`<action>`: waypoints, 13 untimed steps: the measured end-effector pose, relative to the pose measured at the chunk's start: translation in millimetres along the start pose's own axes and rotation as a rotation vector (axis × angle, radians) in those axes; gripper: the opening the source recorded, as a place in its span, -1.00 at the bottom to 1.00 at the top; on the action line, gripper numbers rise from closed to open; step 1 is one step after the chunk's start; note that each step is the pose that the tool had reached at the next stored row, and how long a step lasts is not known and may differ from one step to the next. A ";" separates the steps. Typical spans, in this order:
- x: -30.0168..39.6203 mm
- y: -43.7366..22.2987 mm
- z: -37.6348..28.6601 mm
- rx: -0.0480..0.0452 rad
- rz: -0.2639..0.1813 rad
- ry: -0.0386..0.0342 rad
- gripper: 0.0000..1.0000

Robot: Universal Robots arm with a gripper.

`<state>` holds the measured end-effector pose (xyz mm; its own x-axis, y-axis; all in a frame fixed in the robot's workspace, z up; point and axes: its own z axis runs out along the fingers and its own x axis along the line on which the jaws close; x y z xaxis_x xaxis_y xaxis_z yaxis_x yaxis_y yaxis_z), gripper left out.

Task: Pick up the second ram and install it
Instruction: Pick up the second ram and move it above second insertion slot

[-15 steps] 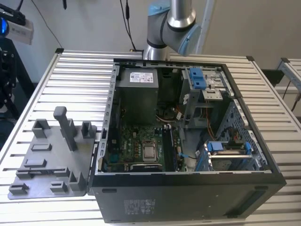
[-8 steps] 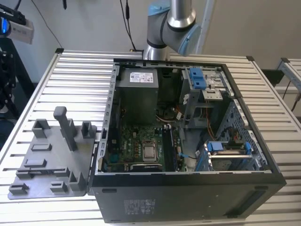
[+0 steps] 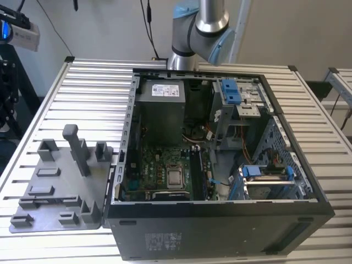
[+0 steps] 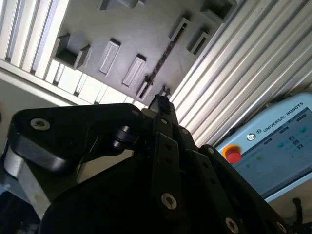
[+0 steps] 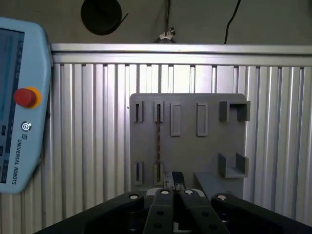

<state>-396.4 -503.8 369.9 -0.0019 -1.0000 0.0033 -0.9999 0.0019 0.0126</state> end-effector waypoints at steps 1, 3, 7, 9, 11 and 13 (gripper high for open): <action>0.0 0.0 0.0 0.0000 0.000 0.0000 -0.76; 0.0 0.0 0.0 0.0000 0.000 0.0000 -0.65; 0.0 0.0 0.0 0.0000 0.000 0.0000 -0.29; 0.0 0.0 0.0 0.0000 0.000 0.0000 -0.16; 0.0 0.0 0.0 0.0000 0.000 0.0000 -0.16; 0.0 0.0 0.0 0.0000 0.000 0.0000 -0.16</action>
<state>-396.4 -503.8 369.9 -0.0016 -1.0000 0.0034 -0.9999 0.0016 0.0126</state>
